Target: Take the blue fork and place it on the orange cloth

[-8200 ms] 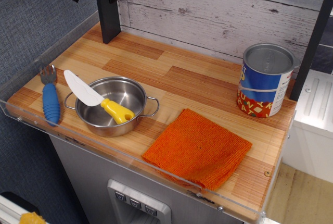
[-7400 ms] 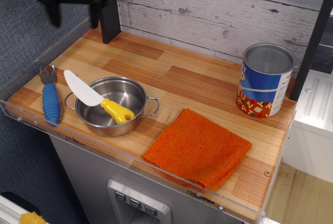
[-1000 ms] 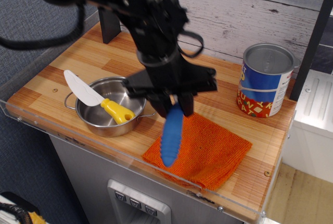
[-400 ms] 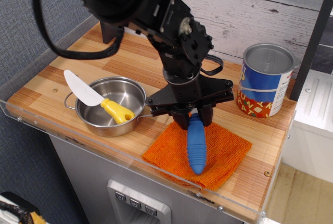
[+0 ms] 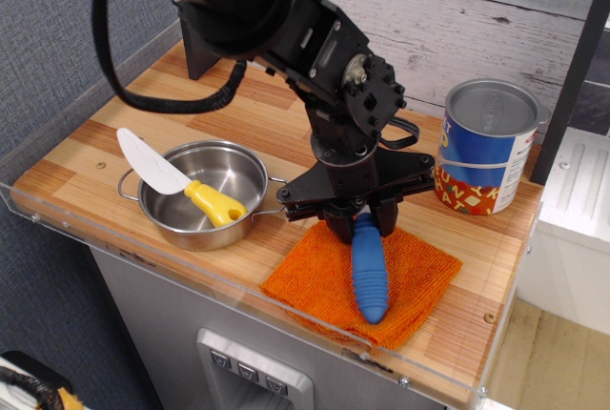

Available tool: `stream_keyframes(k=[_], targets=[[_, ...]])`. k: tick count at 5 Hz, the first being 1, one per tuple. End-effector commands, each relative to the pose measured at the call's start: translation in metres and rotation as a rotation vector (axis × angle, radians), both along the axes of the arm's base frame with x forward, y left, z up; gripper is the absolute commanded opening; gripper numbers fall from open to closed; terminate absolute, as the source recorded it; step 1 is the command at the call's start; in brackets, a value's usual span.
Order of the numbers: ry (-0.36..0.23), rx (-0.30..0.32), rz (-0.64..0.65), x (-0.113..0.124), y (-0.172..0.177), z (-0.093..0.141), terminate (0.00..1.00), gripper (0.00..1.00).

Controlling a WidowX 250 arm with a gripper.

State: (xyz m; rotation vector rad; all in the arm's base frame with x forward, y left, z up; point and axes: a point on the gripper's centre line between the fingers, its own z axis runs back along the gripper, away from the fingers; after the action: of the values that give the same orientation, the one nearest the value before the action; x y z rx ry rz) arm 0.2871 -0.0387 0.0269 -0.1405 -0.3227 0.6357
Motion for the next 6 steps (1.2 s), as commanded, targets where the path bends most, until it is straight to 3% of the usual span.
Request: stream_keyframes(k=[1,2,3,4,6], targets=[[-0.037,-0.008,-0.036,-0.005,0.007,0.026,0.0,1.0],[-0.043,0.002,-0.044,-0.006,0.016,0.043,0.0,1.0],[-0.061,-0.026,-0.019,-0.008,0.025,0.062,0.0,1.0],[-0.083,-0.006,-0.017,-0.013,0.031,0.08,0.0,1.0],[-0.068,0.221,-0.152,-0.016,0.074,0.121,0.0,1.0]])
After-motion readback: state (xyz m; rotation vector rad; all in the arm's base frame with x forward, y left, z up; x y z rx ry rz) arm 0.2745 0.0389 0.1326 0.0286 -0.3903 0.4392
